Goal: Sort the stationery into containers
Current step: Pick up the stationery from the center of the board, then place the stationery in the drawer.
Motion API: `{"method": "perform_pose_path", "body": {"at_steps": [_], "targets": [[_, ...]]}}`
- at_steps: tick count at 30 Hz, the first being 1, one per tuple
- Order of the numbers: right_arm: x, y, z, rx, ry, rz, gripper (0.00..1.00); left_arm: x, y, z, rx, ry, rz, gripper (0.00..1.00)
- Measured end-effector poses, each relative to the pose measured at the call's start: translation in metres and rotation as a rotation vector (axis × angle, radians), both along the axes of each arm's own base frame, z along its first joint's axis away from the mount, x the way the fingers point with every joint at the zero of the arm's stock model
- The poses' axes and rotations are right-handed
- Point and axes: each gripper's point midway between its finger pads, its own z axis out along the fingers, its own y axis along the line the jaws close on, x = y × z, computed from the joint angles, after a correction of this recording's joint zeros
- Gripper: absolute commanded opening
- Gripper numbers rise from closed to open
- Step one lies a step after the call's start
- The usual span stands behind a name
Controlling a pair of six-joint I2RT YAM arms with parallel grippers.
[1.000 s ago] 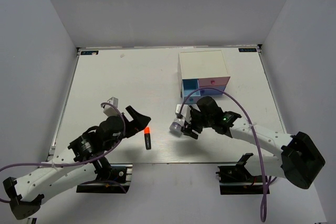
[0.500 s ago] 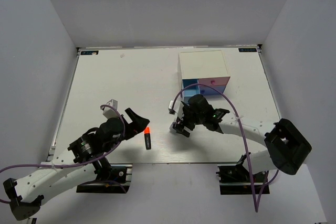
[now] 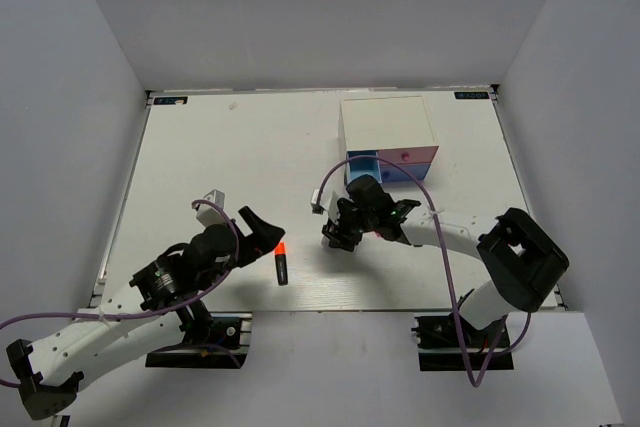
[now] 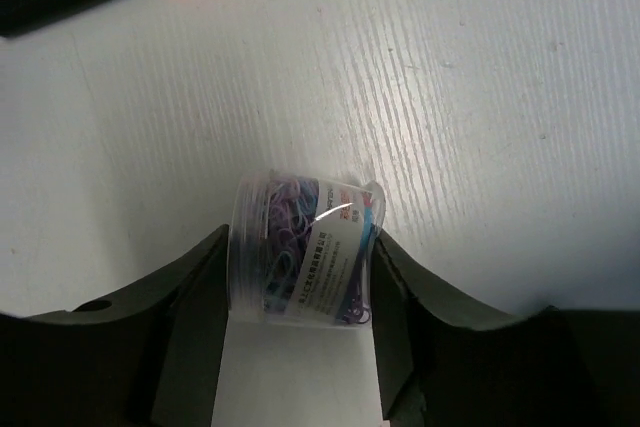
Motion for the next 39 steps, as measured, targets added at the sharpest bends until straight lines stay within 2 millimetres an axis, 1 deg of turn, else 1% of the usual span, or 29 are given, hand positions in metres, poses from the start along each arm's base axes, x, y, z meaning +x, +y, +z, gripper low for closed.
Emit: {"method": "perform_pose_path", "body": {"at_steps": [2,3,6,8,10,12,13,19,20,22,24,26,31,36,39], "targets": [[-0.001,0.002,0.001,0.005,0.008,0.014,0.33,0.000,0.001,-0.001,0.005,0.002,-0.001,0.99],[-0.003,0.002,0.001,0.004,0.016,0.023,0.26,-0.001,0.001,-0.002,0.010,0.003,-0.001,0.99],[-0.012,0.003,0.002,0.001,0.057,0.054,0.16,-0.001,0.003,-0.003,0.020,0.005,0.001,0.99],[-0.020,0.004,0.007,0.007,0.090,0.082,0.12,0.000,0.004,-0.004,0.028,0.000,0.004,0.99],[-0.025,0.007,0.018,0.028,0.104,0.108,0.12,0.001,0.005,-0.004,0.034,-0.004,0.005,0.99],[-0.028,0.011,0.038,0.066,0.093,0.136,0.12,0.001,0.005,-0.003,0.039,-0.011,0.003,0.99],[-0.029,0.014,0.052,0.095,0.077,0.150,0.12,0.001,0.005,-0.003,0.041,-0.015,0.001,0.99],[-0.021,0.032,0.146,0.271,-0.081,0.206,0.12,0.005,0.002,0.003,0.040,-0.048,-0.010,0.99],[-0.020,0.033,0.159,0.292,-0.105,0.206,0.12,0.006,0.001,0.004,0.041,-0.052,-0.011,0.99],[-0.017,0.033,0.177,0.320,-0.142,0.201,0.11,0.007,0.000,0.001,0.053,-0.048,-0.014,0.99],[-0.010,0.031,0.191,0.333,-0.179,0.178,0.09,0.007,-0.001,-0.004,0.075,-0.034,-0.017,0.99],[0.002,0.028,0.200,0.332,-0.218,0.136,0.07,0.008,-0.002,-0.011,0.100,-0.014,-0.020,0.99],[0.045,0.005,0.217,0.306,-0.315,0.003,0.07,0.008,-0.007,-0.024,0.144,0.030,-0.036,0.99],[0.081,-0.026,0.223,0.272,-0.386,-0.096,0.07,0.007,-0.008,-0.025,0.143,0.035,-0.043,0.99],[0.097,-0.042,0.223,0.247,-0.426,-0.117,0.07,0.006,-0.008,-0.022,0.133,0.029,-0.043,0.99]]}}
